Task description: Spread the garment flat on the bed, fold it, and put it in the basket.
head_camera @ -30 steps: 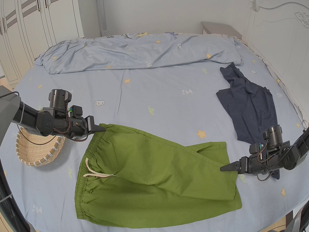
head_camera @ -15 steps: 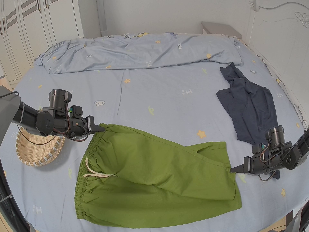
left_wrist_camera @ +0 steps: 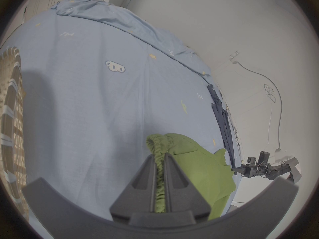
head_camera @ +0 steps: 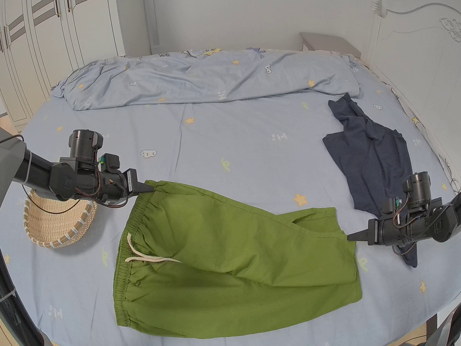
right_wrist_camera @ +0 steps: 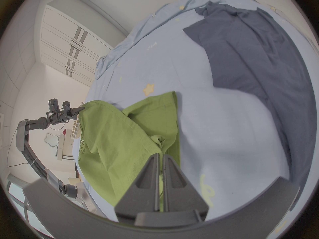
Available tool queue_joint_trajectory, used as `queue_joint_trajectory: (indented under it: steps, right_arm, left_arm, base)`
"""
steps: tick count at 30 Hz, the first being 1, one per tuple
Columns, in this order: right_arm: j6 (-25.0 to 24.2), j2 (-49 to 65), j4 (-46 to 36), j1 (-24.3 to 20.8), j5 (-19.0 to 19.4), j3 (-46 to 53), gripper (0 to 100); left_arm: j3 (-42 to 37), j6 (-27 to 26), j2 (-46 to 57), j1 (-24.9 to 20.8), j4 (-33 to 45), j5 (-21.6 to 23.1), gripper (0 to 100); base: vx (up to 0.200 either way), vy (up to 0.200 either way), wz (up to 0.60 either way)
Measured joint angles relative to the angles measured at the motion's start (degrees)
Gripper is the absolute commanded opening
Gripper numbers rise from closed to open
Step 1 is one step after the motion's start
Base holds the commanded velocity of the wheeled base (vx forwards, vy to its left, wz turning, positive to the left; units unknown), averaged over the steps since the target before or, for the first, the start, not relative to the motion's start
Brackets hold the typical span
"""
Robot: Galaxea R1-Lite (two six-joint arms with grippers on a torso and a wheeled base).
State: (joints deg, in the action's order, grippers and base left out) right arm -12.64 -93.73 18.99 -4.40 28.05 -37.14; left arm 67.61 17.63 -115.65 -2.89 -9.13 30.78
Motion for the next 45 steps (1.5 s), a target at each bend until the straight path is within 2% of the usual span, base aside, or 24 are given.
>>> queue_joint_trajectory:
  steps: [5,8,11,15,21,24,25,33,45]
  right_arm:
    - [1.67,1.87,-10.48,-0.39,-2.84,-5.00,0]
    - [2.49,2.63,-13.98,-1.27,-9.09,-6.86,0]
    - [2.77,3.07,-13.03,-2.32,-12.43,-6.62,0]
    - [2.96,3.50,-8.68,-3.32,-12.92,-6.38,0]
    - [2.82,3.77,-12.65,-6.18,-13.14,-6.05,0]
    - [2.61,3.60,-12.02,-7.41,-13.00,-4.22,0]
    - [2.55,3.50,-11.61,-7.80,-12.90,-3.64,100]
    - [-0.40,2.85,-9.78,-10.84,-12.42,-0.28,100]
    - [-0.57,2.65,-7.97,-9.40,-12.32,0.77,100]
  left_arm:
    - [-0.30,0.07,0.72,0.20,0.02,0.00,0]
    - [-0.55,0.05,1.07,0.20,0.02,0.01,0]
    - [-0.72,0.05,1.43,0.24,0.02,0.01,0]
    - [-0.94,0.07,1.95,0.30,0.02,0.00,0]
    - [-1.29,0.05,2.56,0.35,0.02,0.04,0]
    - [-1.40,0.05,2.76,0.35,0.02,0.06,0]
    - [-1.40,0.05,2.80,0.35,0.02,0.06,0]
    - [-1.44,0.00,3.11,0.69,0.02,0.23,0]
    - [-1.44,0.02,3.17,0.78,-0.04,0.26,0]
  base:
    - [0.000,0.000,0.00]
    - [0.000,0.000,0.00]
    - [0.000,0.000,0.00]
    - [0.000,0.000,0.00]
    - [0.000,0.000,0.00]
    - [0.000,0.000,0.00]
    - [0.000,0.000,0.00]
    - [0.000,0.000,0.00]
    - [0.000,0.000,0.00]
